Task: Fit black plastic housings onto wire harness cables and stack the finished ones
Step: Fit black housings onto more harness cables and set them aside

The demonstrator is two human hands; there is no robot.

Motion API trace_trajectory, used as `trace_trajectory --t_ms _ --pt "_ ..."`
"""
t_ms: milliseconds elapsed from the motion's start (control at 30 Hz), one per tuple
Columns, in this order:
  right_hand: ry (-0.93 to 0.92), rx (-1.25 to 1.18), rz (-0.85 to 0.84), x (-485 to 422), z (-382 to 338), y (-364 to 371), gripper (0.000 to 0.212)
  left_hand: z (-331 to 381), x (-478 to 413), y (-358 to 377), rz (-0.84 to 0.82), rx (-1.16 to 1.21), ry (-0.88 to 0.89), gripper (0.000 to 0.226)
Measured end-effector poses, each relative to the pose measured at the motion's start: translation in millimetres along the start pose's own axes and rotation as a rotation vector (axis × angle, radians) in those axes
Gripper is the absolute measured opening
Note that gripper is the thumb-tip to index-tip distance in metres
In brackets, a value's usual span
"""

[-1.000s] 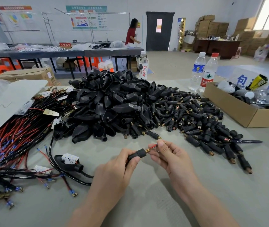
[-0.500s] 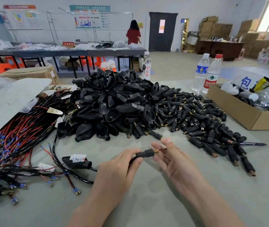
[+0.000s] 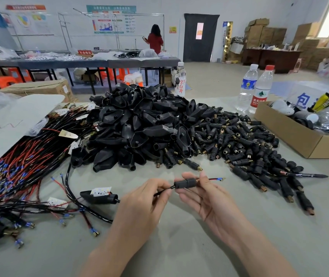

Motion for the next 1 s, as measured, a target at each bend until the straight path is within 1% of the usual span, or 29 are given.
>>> trace_trajectory --t_ms 100,233,333,400,533,633,767,867,1000 --pt "0.027 -0.014 0.011 0.7 3.5 0.4 0.049 -1.3 0.1 -1.0 0.014 0.039 -0.017 0.029" --pt "0.032 0.019 -0.012 1.5 6.2 2.7 0.04 -1.9 -0.1 -0.1 0.01 0.031 -0.015 0.027" --pt "0.015 0.043 -0.035 0.9 5.2 4.2 0.037 -4.8 -0.3 0.5 -0.014 0.025 -0.023 0.027" --pt "-0.007 0.062 -0.038 0.0 2.7 4.1 0.038 -5.9 -0.4 -0.8 -0.024 -0.032 -0.005 0.026" --pt "-0.065 0.07 0.039 -3.1 -7.3 -5.1 0.044 -8.6 -3.1 -7.5 -0.006 -0.128 0.054 0.025" --pt "-0.042 0.081 0.004 -0.8 -3.5 -2.4 0.043 -5.7 -3.1 -7.7 0.019 -0.169 0.1 0.025" --pt "0.015 0.122 -0.062 3.1 7.2 6.7 0.036 0.5 0.9 -2.4 0.01 -0.153 0.145 0.024" --pt "-0.019 0.127 -0.036 0.8 0.9 2.7 0.036 -7.7 -1.9 -6.5 0.015 -0.124 0.091 0.023" --pt "-0.036 0.127 -0.018 -1.2 -1.8 -1.1 0.038 -8.8 -3.2 -5.1 0.031 -0.156 0.128 0.019"
Point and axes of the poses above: each hand's wrist, its own x-axis away from the middle knuckle, its own y-axis out of the palm, z = x × y, the point moved 7 cm from there along -x, towards the middle knuckle, and after that the axes turned 9 degrees about -y, right-handed, at the moved point
